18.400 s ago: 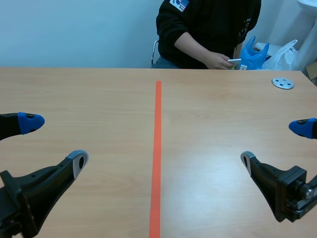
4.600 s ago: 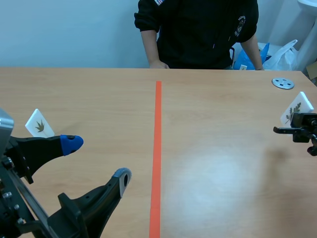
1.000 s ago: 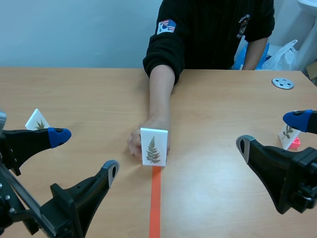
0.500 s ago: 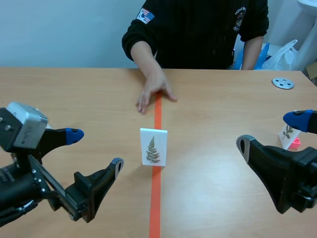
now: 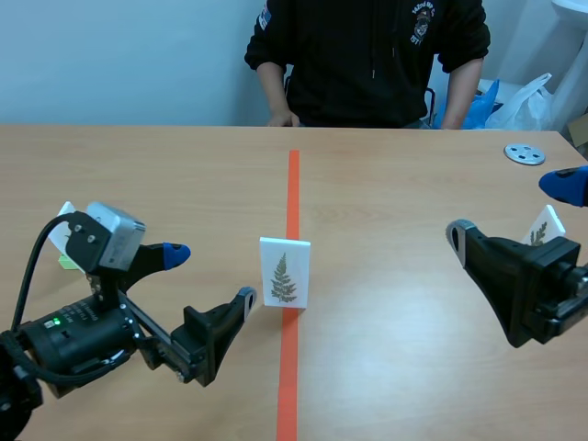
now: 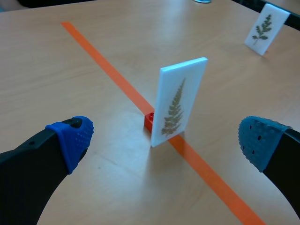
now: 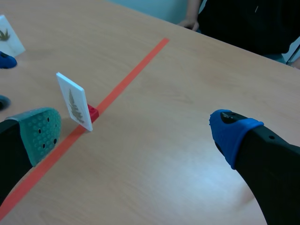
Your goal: Sort the leaf by its shape. The table is split by an orange tape line. A compound leaf with several leaflets goes to the left side, a simple leaf with one blade goes to the right side. Return to the home posture when a red brick is placed on the table.
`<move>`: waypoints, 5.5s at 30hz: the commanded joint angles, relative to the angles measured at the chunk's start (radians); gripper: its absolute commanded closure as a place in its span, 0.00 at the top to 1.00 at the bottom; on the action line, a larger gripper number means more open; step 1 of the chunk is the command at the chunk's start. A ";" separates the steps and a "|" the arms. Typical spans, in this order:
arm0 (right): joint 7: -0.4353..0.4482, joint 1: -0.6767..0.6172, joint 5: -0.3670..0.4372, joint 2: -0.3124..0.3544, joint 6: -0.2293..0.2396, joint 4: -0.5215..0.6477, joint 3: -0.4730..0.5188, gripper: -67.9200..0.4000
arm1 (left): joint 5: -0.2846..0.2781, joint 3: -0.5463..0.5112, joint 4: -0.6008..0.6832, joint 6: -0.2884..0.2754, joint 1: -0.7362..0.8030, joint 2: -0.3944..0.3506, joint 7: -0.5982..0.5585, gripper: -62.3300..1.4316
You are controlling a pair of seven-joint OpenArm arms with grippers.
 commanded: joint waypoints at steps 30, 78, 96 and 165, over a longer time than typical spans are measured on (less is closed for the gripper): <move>0.193 0.656 -0.351 -0.168 -0.018 -0.767 -0.627 1.00 | -0.018 -0.196 0.443 -0.007 0.390 -0.039 0.003 1.00; 0.231 0.615 -0.453 -0.198 -0.124 -0.620 -0.676 0.05 | -0.018 -0.228 0.443 -0.008 0.390 -0.039 0.002 1.00; 0.113 0.373 -0.184 -0.144 -0.125 -0.306 -0.211 0.05 | -0.019 -0.228 0.443 -0.008 0.390 -0.039 0.002 1.00; 0.176 0.594 -0.101 -0.140 -0.284 -0.700 -0.085 1.00 | -0.018 -0.228 0.443 -0.008 0.390 -0.039 0.010 1.00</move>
